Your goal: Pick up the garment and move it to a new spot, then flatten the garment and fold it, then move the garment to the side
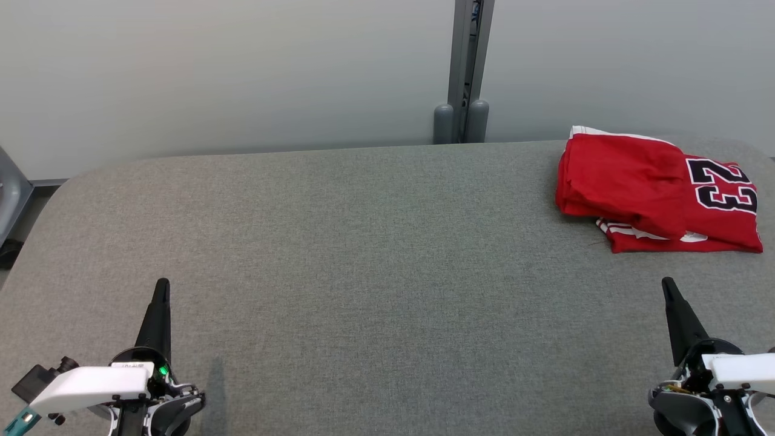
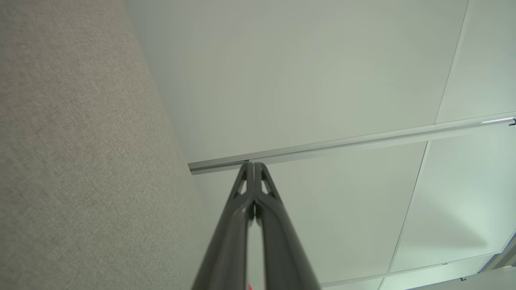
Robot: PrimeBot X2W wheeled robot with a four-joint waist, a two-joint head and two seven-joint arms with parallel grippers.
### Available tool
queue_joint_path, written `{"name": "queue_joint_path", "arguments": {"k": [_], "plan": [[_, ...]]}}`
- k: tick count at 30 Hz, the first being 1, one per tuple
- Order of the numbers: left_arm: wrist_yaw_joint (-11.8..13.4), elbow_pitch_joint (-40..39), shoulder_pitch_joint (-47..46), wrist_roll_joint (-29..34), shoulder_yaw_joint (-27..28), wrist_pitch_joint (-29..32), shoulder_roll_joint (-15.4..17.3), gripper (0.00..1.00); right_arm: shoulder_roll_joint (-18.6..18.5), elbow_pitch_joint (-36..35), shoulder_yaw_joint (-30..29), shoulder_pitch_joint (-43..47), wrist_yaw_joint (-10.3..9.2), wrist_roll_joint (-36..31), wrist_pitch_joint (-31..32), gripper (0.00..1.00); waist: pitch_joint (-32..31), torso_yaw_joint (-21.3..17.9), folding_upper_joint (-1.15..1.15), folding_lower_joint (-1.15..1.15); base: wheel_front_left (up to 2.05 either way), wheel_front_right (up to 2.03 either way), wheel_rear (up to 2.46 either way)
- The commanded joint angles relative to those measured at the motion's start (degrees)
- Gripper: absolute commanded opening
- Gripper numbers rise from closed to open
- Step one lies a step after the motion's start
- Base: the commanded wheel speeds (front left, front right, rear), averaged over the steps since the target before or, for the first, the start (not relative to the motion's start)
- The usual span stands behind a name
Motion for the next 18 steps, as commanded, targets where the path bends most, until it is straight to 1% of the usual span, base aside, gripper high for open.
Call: {"name": "queue_joint_path", "arguments": {"k": [1,10,18], "plan": [[-0.1,-0.2,-1.1,-0.9,0.3,0.3,0.3,0.0,-0.4,0.0,-0.3,-0.8,0.02,1.2,0.5,0.0,0.0,0.0,0.0,0.0,0.0,0.0,0.0],[-0.1,-0.2,-1.6,-4.4,0.6,1.3,0.4,0.0,-0.3,0.3,-0.7,-1.2,0.02,4.9,1.5,0.0,0.1,-0.2,0.0,0.0,0.0,0.0,0.0],[-0.1,-0.2,-1.5,-4.5,0.6,1.4,0.3,0.0,-0.2,0.4,-0.8,-1.0,0.02,4.8,1.6,0.0,0.1,-0.3,0.0,0.0,0.0,0.0,0.0]]}}
